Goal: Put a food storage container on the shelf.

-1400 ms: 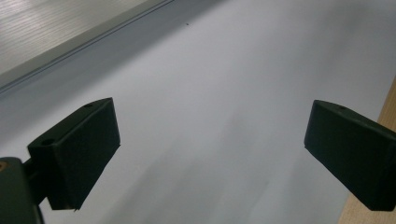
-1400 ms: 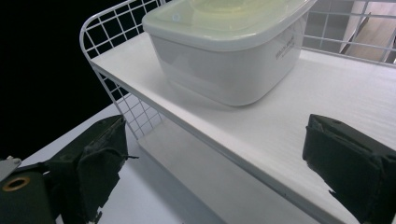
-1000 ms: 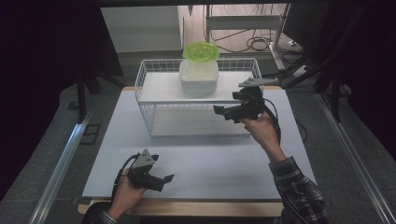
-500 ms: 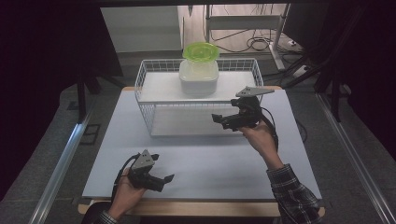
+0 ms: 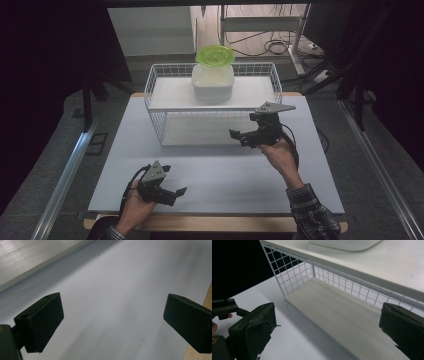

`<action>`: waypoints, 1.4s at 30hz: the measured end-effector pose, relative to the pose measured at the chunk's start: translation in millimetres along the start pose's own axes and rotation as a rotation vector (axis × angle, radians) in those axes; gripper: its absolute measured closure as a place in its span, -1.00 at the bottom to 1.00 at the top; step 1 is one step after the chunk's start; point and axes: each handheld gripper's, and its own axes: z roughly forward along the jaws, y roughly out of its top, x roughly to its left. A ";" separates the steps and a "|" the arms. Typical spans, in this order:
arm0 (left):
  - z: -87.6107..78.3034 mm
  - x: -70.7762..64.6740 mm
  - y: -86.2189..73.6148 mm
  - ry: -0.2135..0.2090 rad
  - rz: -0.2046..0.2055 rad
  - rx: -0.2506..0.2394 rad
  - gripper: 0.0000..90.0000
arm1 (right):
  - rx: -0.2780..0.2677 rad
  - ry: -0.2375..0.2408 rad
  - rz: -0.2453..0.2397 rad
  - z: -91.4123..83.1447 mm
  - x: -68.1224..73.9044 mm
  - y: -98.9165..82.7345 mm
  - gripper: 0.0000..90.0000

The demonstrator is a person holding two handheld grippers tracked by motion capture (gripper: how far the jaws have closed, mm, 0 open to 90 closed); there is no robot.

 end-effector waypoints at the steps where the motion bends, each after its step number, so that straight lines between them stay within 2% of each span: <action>1: 0.0 -0.2 0.0 -0.001 -0.001 -0.001 -0.94 | 0.000 -0.002 0.001 -0.3 0.1 -1.5 -0.98; 19: -1.4 0.0 0.5 -0.008 0.001 -0.011 -0.94 | 0.033 -0.031 -0.008 -14.1 6.2 -29.2 -1.00; 42: -0.9 0.0 0.4 -0.007 0.001 -0.006 -0.94 | 0.077 -0.058 -0.012 -18.6 10.1 -69.2 -1.00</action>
